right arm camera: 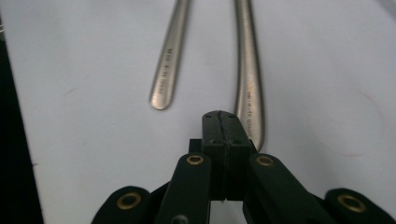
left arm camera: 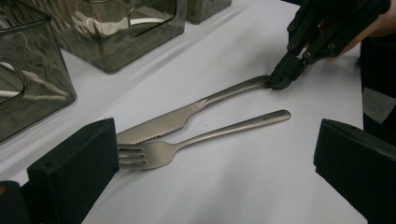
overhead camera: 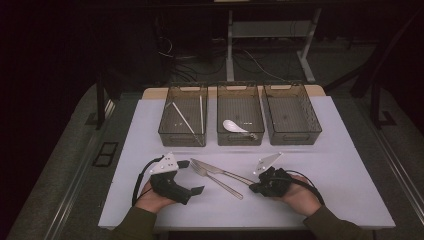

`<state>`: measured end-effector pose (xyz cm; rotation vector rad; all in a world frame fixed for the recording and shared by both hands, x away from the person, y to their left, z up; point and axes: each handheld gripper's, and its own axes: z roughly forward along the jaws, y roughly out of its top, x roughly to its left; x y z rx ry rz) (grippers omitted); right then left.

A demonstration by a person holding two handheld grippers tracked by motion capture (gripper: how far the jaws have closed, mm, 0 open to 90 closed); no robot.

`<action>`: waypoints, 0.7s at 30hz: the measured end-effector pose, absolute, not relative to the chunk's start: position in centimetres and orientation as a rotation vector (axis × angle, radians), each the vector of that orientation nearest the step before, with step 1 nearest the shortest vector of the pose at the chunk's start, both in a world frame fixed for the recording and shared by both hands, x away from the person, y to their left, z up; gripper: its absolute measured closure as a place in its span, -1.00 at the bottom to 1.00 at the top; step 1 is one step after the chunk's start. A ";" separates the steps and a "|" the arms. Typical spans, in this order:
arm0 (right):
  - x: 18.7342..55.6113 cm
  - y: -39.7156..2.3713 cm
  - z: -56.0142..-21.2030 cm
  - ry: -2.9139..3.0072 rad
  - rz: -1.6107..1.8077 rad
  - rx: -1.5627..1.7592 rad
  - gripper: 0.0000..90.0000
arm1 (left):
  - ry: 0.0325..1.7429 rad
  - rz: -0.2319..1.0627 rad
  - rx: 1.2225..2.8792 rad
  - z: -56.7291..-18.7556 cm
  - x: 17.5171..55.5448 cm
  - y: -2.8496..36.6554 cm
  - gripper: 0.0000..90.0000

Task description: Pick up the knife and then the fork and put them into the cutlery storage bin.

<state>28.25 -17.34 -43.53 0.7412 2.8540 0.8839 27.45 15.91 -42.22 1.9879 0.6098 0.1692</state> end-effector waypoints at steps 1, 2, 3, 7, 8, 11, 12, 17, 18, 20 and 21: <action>28.4 -17.4 -43.5 2.864 0.901 0.773 0.99 | 0.611 0.169 1.987 -42.2 27.4 15.9 -1.00; 28.6 -17.5 -43.5 2.867 0.895 0.773 0.99 | 0.610 0.169 1.987 -42.2 27.4 15.9 -1.00; 28.7 -17.6 -43.5 2.867 0.893 0.772 0.99 | 0.606 0.172 1.988 -42.2 27.5 15.9 -1.00; 28.6 -17.7 -43.1 2.878 0.933 0.801 0.85 | 0.611 0.169 1.983 -42.2 27.4 15.8 -1.00; 28.7 -17.7 -42.9 2.880 0.955 0.797 0.81 | 0.607 0.172 1.988 -42.2 27.4 15.8 -1.00; 29.1 -17.7 -42.2 2.890 0.965 0.755 0.65 | 0.605 0.173 1.990 -42.2 27.5 15.8 -1.00; 29.3 -17.7 -41.9 2.887 0.973 0.746 0.60 | 0.604 0.175 1.991 -42.2 27.5 15.8 -1.00; 31.0 -16.8 -41.1 2.909 0.928 0.745 0.52 | 0.612 0.171 1.989 -42.2 27.4 15.8 -1.00; 31.4 -16.5 -41.0 2.920 0.915 0.747 0.52 | 0.611 0.170 1.989 -42.2 27.4 15.8 -1.00; 32.1 -15.9 -40.9 2.927 0.896 0.732 0.50 | 0.611 0.169 1.989 -42.2 27.4 15.7 -1.00; 32.4 -15.5 -40.8 2.939 0.890 0.728 0.50 | 0.611 0.169 1.989 -42.2 27.4 15.8 -1.00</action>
